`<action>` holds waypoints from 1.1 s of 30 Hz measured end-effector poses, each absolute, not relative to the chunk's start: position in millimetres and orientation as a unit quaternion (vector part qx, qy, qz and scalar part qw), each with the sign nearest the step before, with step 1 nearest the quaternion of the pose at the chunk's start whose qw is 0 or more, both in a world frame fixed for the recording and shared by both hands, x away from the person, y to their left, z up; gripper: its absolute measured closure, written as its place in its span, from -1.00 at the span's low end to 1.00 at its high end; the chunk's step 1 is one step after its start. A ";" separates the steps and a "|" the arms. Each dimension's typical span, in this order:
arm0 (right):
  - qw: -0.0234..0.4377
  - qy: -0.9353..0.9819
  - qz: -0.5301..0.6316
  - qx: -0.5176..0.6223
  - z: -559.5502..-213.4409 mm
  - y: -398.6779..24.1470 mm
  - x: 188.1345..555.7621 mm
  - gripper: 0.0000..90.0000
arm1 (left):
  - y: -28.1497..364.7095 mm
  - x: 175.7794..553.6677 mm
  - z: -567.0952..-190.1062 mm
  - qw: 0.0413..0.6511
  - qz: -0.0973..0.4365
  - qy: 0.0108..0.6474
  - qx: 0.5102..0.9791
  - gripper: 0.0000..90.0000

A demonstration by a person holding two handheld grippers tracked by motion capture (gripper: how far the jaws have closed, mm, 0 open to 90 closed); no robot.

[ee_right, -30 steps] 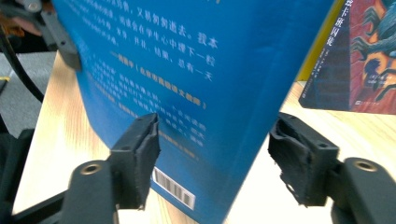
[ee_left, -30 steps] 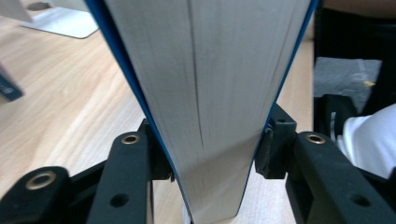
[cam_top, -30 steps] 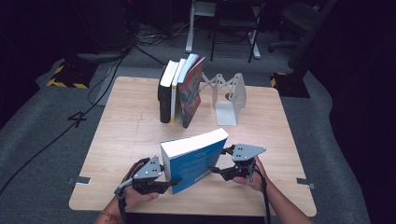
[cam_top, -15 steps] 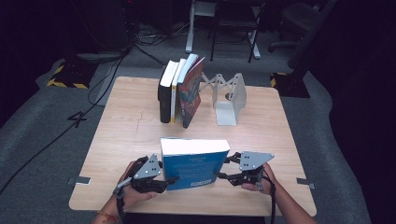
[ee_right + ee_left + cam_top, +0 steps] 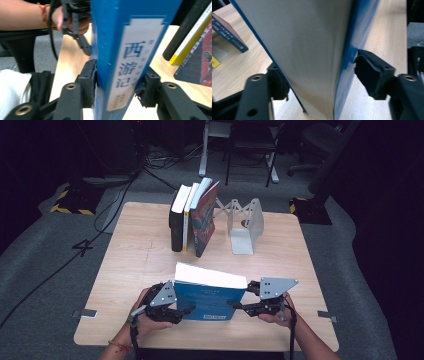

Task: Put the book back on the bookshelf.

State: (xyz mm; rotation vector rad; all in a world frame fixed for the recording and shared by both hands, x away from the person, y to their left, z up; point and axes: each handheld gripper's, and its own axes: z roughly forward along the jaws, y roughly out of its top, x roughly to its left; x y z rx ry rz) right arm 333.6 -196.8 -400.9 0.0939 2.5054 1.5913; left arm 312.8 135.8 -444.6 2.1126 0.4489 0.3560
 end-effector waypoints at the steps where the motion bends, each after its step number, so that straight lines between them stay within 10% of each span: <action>1: 0.081 0.840 0.536 0.032 -400.8 -198.5 332.1 0.32 | 135.0 313.6 -444.4 0.456 0.149 0.185 0.858 -0.36; 33: 0.090 0.865 0.484 0.094 -336.6 -194.2 330.5 0.19 | 109.2 325.5 -452.3 0.432 0.191 0.210 0.856 -0.41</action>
